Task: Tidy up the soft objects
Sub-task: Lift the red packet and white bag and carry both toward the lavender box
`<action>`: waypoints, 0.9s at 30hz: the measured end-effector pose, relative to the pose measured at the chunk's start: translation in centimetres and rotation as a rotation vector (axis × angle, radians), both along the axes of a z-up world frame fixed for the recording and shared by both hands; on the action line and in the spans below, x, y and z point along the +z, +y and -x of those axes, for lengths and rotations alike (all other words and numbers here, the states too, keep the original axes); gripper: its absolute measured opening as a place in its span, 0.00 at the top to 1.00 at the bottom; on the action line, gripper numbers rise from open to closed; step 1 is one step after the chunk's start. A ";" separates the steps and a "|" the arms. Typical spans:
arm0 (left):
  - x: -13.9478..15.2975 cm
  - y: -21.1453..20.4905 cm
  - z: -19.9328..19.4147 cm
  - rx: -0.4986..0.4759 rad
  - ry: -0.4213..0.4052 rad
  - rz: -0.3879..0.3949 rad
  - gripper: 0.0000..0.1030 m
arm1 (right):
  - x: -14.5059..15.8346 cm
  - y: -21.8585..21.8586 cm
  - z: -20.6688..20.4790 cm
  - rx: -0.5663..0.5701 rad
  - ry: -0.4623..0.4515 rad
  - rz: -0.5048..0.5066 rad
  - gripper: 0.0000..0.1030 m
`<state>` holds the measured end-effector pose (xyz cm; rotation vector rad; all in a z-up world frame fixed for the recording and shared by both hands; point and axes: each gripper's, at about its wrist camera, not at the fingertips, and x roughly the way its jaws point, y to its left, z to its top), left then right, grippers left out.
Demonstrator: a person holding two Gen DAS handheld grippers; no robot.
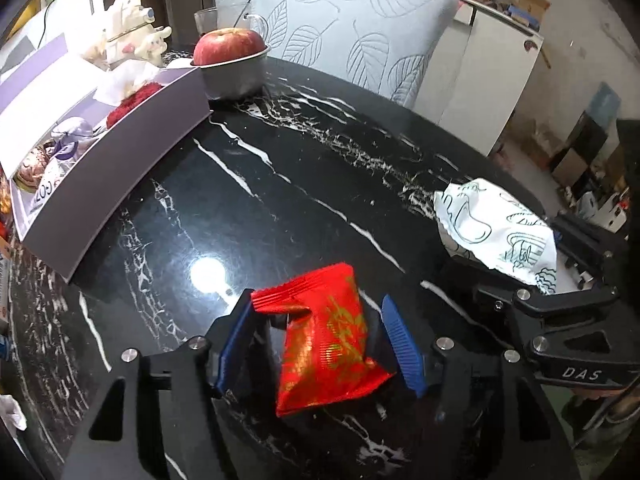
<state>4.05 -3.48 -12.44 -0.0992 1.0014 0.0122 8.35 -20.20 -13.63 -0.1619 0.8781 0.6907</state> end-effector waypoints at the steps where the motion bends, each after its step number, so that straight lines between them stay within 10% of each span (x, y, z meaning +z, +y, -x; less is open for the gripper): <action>1: 0.0 0.0 0.0 0.001 -0.003 -0.004 0.39 | 0.0 -0.1 -0.1 -0.004 0.002 -0.006 0.34; 8: 0.1 0.0 0.1 0.000 -0.019 -0.008 0.57 | 0.2 -0.3 0.1 -0.003 -0.008 -0.023 0.44; 27: 2.1 1.3 3.9 0.027 -0.065 0.053 0.58 | 1.1 0.0 2.3 0.054 0.051 -0.094 0.47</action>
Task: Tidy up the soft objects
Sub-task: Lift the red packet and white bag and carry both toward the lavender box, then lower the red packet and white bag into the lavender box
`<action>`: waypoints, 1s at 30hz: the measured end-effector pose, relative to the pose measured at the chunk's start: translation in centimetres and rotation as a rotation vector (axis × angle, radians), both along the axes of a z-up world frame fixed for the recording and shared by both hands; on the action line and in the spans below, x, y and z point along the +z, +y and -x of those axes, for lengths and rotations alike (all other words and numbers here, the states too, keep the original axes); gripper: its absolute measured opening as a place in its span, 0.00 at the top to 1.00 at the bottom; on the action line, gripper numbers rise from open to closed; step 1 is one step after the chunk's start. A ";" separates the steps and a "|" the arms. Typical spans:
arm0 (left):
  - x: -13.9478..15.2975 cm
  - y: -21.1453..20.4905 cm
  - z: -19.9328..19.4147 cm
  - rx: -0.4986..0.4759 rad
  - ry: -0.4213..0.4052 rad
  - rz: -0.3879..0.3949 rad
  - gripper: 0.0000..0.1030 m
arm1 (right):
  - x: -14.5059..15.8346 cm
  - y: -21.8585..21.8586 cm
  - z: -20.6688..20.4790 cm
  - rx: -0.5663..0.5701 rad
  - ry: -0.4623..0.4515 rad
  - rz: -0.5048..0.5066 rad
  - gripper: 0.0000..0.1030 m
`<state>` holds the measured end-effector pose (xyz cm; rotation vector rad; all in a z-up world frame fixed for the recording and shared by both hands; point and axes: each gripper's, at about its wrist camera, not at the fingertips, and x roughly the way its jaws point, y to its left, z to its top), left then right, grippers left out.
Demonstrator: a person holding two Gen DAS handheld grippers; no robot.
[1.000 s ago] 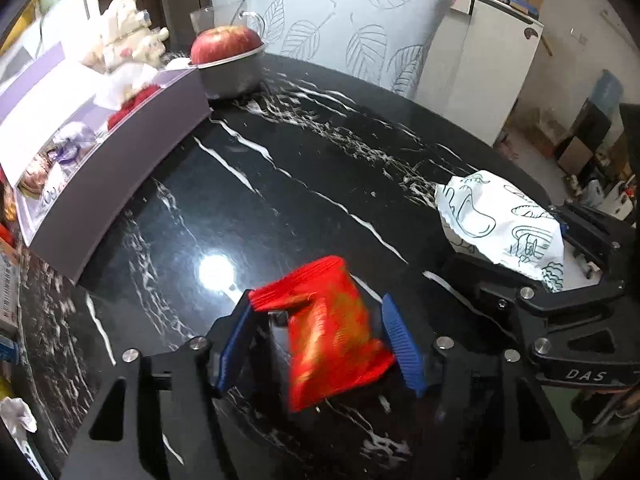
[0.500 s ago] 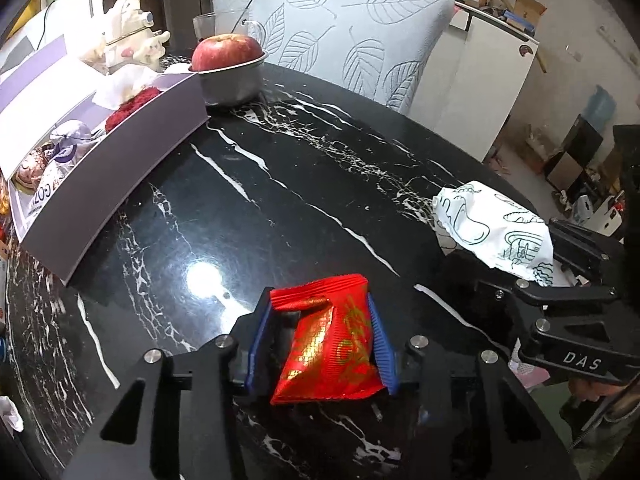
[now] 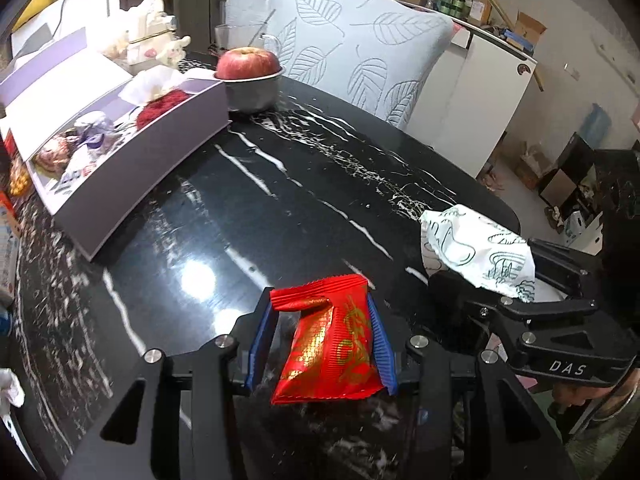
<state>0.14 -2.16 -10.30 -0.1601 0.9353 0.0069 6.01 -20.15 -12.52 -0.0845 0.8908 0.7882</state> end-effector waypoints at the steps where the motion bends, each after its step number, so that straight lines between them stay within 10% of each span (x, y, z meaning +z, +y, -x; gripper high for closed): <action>1: 0.1 0.1 0.3 0.004 -0.002 0.002 0.58 | 0.0 0.2 0.3 0.008 0.003 -0.005 0.47; 30: 10.2 7.1 4.6 0.105 -0.258 -0.083 0.58 | 8.4 8.1 3.4 0.239 -0.132 -0.141 0.47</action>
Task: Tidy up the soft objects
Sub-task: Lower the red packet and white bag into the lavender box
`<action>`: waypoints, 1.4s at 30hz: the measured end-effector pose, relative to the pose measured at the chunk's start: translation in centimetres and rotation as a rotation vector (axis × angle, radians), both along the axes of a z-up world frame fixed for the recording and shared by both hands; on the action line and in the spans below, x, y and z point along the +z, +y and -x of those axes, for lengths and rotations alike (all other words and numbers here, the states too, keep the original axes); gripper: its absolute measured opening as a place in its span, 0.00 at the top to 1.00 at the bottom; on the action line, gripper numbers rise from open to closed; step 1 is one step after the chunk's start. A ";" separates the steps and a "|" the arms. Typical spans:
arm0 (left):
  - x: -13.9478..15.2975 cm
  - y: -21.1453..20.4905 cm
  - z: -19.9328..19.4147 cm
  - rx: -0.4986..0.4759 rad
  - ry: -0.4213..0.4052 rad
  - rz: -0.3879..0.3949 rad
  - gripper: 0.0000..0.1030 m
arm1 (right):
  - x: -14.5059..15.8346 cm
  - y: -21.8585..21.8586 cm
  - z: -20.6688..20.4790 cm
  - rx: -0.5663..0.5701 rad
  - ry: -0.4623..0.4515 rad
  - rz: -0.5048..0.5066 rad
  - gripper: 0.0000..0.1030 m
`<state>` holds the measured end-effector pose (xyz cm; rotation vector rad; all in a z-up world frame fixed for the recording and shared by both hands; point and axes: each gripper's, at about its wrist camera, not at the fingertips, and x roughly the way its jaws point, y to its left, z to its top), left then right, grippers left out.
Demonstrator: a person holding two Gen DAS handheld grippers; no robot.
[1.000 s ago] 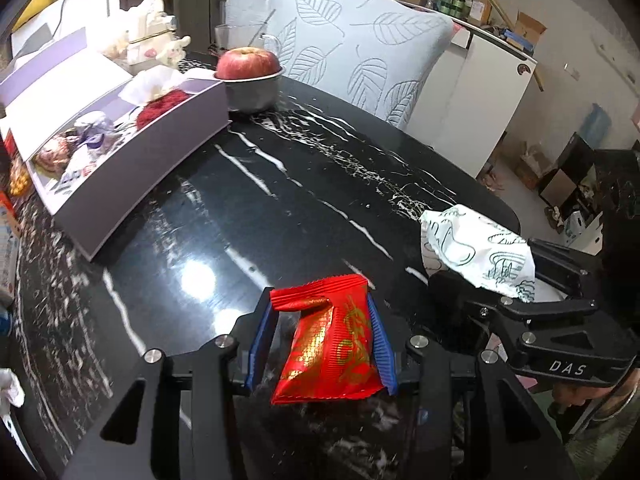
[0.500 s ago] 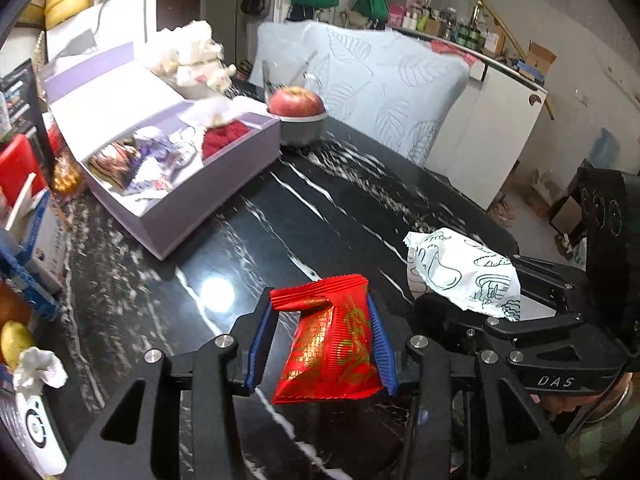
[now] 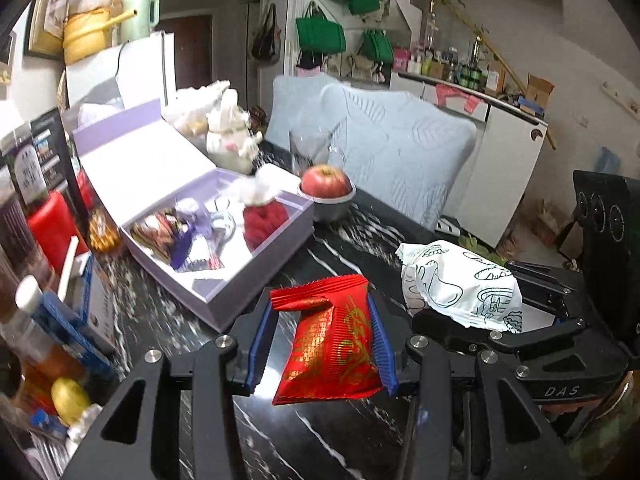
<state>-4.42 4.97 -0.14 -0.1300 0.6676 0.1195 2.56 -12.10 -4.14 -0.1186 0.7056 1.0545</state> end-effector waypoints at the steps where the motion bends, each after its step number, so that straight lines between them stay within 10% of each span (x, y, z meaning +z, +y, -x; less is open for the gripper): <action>1: 0.5 0.4 -0.1 0.001 -0.013 -0.004 0.58 | 0.5 0.3 -0.1 0.005 -0.007 -0.007 0.47; 24: 8.5 9.1 -6.9 0.099 -0.208 -0.082 0.58 | 9.8 8.6 -7.0 0.032 -0.198 -0.092 0.47; 42: 5.8 15.9 -13.4 0.251 -0.139 -0.115 0.57 | 9.6 16.5 -13.3 0.036 -0.191 -0.084 0.47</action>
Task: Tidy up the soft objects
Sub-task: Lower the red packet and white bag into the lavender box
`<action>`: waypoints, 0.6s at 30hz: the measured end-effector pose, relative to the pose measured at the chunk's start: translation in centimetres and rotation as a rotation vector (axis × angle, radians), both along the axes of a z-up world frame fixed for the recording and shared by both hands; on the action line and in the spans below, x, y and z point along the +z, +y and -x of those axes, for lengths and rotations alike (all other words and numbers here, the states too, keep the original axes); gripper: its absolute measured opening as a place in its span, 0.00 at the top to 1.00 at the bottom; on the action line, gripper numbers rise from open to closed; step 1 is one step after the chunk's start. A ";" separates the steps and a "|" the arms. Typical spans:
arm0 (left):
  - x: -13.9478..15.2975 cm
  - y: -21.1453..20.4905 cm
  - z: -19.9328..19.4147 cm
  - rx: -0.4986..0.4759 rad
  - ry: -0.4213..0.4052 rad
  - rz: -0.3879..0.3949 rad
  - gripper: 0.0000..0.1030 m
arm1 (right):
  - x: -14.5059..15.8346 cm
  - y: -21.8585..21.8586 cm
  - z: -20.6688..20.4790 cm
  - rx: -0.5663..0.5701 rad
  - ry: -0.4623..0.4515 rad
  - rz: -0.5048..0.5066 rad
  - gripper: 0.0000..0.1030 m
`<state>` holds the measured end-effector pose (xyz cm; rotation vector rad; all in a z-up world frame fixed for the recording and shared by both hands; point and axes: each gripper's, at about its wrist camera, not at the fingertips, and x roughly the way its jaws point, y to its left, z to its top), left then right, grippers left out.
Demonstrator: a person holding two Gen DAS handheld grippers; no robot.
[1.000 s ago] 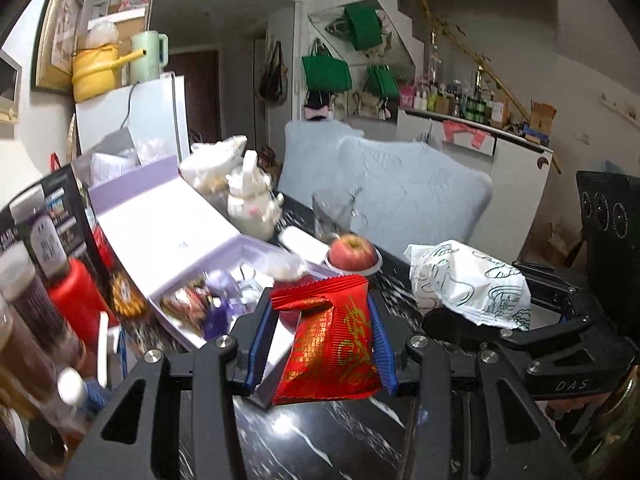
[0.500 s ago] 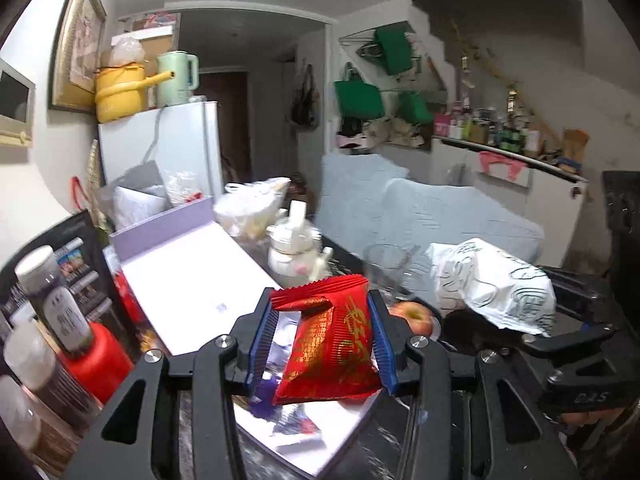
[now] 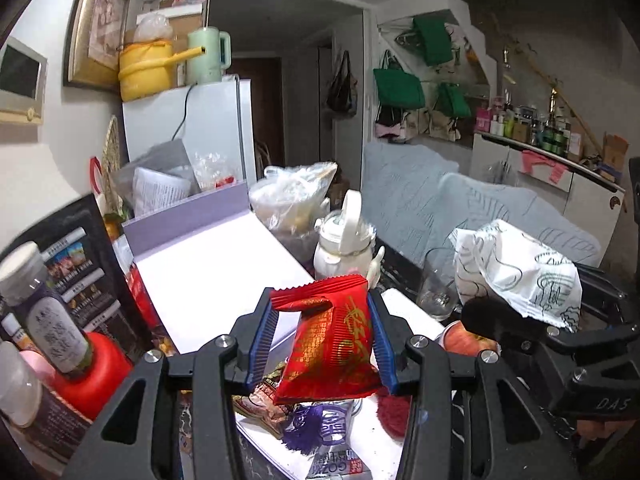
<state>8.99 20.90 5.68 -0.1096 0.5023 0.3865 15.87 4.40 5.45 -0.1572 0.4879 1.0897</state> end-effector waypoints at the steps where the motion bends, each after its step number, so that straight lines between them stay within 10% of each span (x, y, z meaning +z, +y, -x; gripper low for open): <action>1: -0.5 0.3 -0.3 0.000 0.010 0.006 0.57 | -0.4 0.6 -0.4 0.005 0.009 0.006 0.47; 18: -6.7 4.3 -4.5 0.041 0.175 0.074 0.57 | -5.7 5.4 -4.1 -0.017 0.103 0.087 0.47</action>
